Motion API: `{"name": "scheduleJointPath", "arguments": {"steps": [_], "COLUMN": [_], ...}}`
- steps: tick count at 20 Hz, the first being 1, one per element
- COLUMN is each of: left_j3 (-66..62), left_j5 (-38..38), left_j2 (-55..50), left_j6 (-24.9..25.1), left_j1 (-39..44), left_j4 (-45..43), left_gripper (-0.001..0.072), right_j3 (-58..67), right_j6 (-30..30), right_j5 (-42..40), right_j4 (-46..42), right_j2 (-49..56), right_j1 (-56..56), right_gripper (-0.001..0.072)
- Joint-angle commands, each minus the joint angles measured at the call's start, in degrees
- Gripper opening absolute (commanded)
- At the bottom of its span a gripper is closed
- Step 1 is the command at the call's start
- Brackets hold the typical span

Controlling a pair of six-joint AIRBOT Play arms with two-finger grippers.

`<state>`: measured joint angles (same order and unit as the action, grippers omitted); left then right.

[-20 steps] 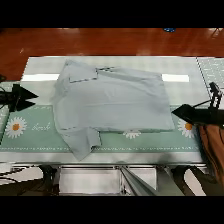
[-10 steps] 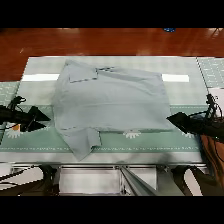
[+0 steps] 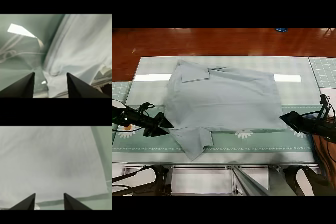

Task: Fold the shirts.

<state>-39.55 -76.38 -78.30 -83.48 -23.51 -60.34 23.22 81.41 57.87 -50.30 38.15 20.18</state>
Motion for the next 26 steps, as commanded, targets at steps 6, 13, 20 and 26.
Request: {"name": "scheduleJointPath", "arguments": {"steps": [6, 13, 20, 26], "left_j3": [-1.16, -1.38, -1.38, -1.95], "left_j5": [4.35, 5.27, 5.40, 9.55], "left_j2": [-0.07, 0.02, 0.02, 0.02], "left_j6": [2.05, 4.37, 5.88, 8.63], "left_j1": [5.77, 5.77, 5.79, 5.79], "left_j4": [1.38, 3.02, 5.99, 13.84], "left_gripper": [0.0014, 0.0014, 0.0014, 0.0014], "right_j3": [-0.44, -6.91, -6.43, 1.27], "right_j6": [6.14, -1.51, -14.05, -17.77], "right_j5": [-3.06, 5.62, -1.99, -5.14], "right_j4": [-11.26, -4.94, 12.57, 20.41], "right_j2": [0.02, 3.10, 19.91, 31.54], "right_j1": [15.08, 18.99, 18.99, 6.69], "right_gripper": [0.0409, 0.0409, 0.0397, 0.0303]}}
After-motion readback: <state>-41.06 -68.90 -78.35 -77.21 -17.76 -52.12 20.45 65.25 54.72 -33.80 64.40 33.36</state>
